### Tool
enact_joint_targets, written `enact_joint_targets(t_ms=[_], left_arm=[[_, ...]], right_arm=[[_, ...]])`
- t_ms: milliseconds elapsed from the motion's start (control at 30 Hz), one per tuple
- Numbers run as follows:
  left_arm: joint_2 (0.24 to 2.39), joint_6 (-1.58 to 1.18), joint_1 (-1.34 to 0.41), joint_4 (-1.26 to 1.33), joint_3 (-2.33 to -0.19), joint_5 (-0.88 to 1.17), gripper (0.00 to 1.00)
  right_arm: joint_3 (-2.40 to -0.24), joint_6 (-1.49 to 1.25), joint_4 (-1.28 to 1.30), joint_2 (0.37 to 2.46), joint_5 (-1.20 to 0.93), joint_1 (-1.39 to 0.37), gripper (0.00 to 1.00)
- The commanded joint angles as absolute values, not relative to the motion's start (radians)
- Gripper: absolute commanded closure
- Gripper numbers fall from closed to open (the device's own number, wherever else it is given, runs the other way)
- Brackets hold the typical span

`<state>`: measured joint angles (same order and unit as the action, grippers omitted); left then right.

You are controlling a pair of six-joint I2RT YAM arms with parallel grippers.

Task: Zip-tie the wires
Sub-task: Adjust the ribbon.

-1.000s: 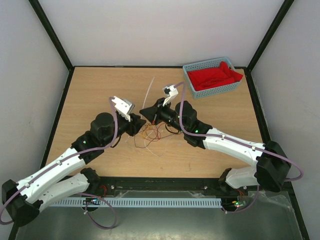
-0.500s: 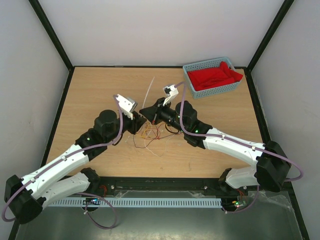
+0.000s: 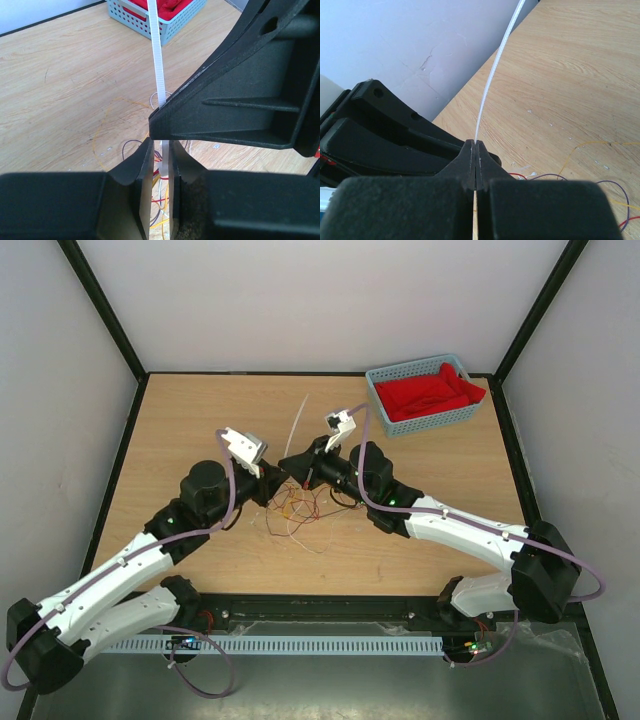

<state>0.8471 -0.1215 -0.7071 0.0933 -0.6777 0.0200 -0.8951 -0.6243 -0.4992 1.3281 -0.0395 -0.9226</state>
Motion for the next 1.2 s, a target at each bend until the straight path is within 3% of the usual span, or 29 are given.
enact_joint_targets(t_ms=[0,333,800,1167], left_arm=[[0.853,-0.124,-0.701,0.124,-0.683,0.037,0.83],[0.852,-0.199,-0.701,0.143,-0.587,0.050,0.86],[0.856,-0.272,-0.701,0.181,-0.486,0.061,0.98],[0.884,-0.334,-0.705,0.237,-0.405,0.057,1.00]], right_arm=[[-0.935,-0.622,-0.534,1.327,-0.034,-0.918,1.00],[-0.979,-0.612,-0.523,1.346,-0.020,-0.918,1.00],[-1.031,-0.579,-0.493,1.354,0.000,-0.909,1.00],[-1.066,-0.572,-0.482,1.356,-0.002,-0.902,1.00]])
